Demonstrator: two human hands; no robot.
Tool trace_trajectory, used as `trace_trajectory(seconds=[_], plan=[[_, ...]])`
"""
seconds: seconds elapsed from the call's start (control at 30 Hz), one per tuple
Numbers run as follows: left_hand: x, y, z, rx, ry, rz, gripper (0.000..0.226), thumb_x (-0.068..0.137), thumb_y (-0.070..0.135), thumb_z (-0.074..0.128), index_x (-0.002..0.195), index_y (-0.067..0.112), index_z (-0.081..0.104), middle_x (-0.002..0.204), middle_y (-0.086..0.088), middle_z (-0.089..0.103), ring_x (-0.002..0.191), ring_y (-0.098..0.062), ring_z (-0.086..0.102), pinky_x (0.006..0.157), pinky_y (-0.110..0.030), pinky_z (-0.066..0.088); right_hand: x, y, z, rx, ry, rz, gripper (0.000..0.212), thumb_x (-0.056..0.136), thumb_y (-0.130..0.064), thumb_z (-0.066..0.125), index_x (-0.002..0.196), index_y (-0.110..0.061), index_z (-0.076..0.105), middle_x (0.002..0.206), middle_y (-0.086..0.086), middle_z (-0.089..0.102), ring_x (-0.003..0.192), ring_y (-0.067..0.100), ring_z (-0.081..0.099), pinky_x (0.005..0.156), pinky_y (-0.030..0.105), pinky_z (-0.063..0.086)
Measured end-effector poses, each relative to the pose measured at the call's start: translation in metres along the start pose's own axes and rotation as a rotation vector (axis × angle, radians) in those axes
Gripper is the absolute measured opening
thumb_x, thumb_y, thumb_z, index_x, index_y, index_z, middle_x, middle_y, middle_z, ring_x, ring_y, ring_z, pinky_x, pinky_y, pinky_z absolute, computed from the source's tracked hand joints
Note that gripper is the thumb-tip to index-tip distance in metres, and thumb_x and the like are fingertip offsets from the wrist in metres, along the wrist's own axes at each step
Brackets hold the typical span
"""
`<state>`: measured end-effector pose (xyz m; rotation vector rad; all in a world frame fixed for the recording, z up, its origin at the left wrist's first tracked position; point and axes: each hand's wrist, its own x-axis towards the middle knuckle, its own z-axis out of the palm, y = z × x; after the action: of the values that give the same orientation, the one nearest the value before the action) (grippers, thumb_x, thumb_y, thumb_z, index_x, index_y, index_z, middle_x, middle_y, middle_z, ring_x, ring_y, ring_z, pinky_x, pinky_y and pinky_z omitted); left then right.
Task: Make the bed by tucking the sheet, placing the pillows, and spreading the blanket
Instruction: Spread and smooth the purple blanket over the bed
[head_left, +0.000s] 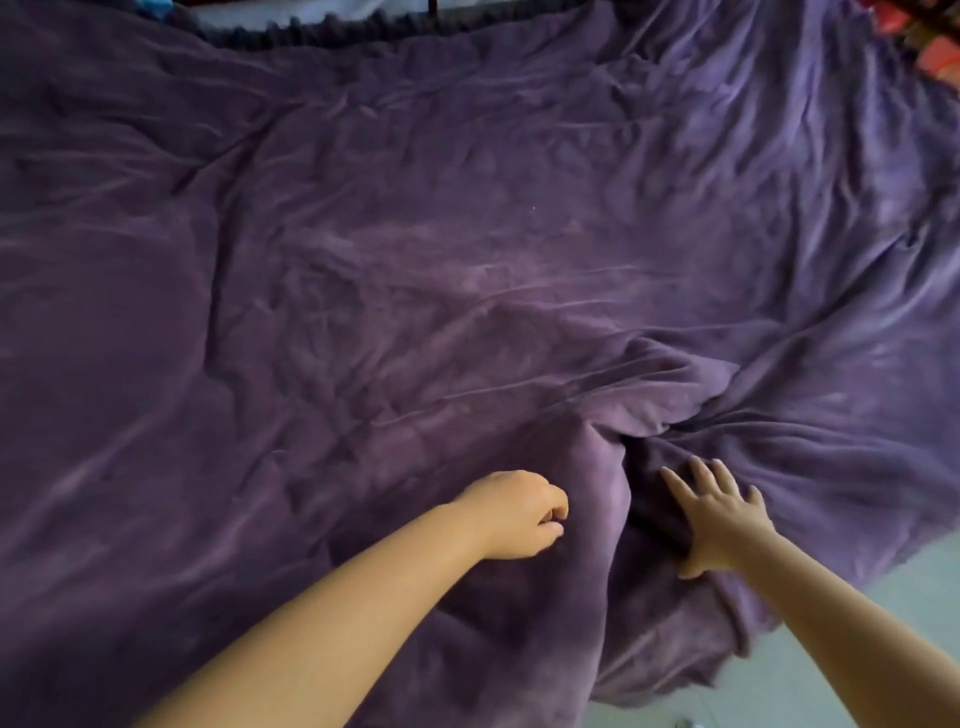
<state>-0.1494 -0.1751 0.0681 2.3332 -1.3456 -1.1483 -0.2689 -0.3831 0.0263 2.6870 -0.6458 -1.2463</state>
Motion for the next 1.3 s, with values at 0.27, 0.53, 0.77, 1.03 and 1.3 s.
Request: trace_trajectory(seconds=[0.27, 0.53, 0.77, 1.03, 1.3], plan=[[0.069, 0.025, 0.001, 0.025, -0.171, -0.071, 0.029, 0.091, 0.029, 0.048, 0.104, 0.007, 0.063, 0.111, -0.013, 0.066, 0.102, -0.032, 0.061, 0.086, -0.038, 0.050, 0.055, 0.035, -0.010, -0.029, -0.014, -0.169, 0.106, 0.063, -0.049, 0.069, 0.148, -0.027, 0.009, 0.146, 0.004, 0.029, 0.138, 0.026, 0.024, 0.114, 0.049, 0.021], [0.115, 0.079, 0.042, -0.029, -0.345, -0.355, 0.040, 0.083, 0.046, 0.058, 0.066, 0.010, 0.058, 0.039, 0.000, 0.057, 0.054, -0.014, 0.059, 0.059, -0.024, 0.042, 0.086, 0.088, 0.014, -0.100, 0.111, -0.419, 0.051, 0.086, -0.047, 0.050, 0.131, -0.023, 0.044, 0.145, 0.001, 0.035, 0.139, 0.022, 0.023, 0.107, 0.045, 0.028], [0.127, 0.138, 0.123, 0.088, -0.072, -0.694, 0.122, 0.065, 0.055, 0.072, 0.151, 0.008, -0.001, 0.153, -0.016, 0.012, 0.142, -0.033, 0.018, 0.115, -0.043, 0.021, 0.088, 0.114, 0.039, 0.154, 0.591, -0.638, 0.027, 0.074, -0.034, 0.040, 0.058, -0.017, 0.053, 0.042, 0.002, 0.061, 0.042, 0.016, 0.063, 0.046, 0.030, 0.052], [0.097, 0.140, 0.139, 0.265, 0.313, -0.336, 0.036, 0.045, 0.046, 0.077, 0.058, 0.015, 0.063, 0.051, -0.002, 0.065, 0.048, -0.018, 0.067, 0.044, -0.016, 0.045, 0.032, 0.138, 0.016, 0.237, 0.410, -0.660, 0.050, 0.094, -0.041, 0.025, 0.102, -0.001, 0.054, 0.103, 0.029, 0.066, 0.097, 0.044, 0.061, 0.083, 0.044, 0.044], [0.083, 0.202, 0.125, -0.118, -0.167, -0.232, 0.024, 0.082, 0.034, 0.059, 0.082, 0.011, 0.067, 0.087, -0.014, 0.074, 0.084, -0.028, 0.068, 0.073, -0.028, 0.051, -0.003, 0.170, -0.011, 0.012, 0.242, -0.873, 0.044, 0.093, -0.042, 0.041, 0.090, -0.004, 0.064, 0.099, 0.017, 0.069, 0.095, 0.032, 0.061, 0.073, 0.027, 0.036]])
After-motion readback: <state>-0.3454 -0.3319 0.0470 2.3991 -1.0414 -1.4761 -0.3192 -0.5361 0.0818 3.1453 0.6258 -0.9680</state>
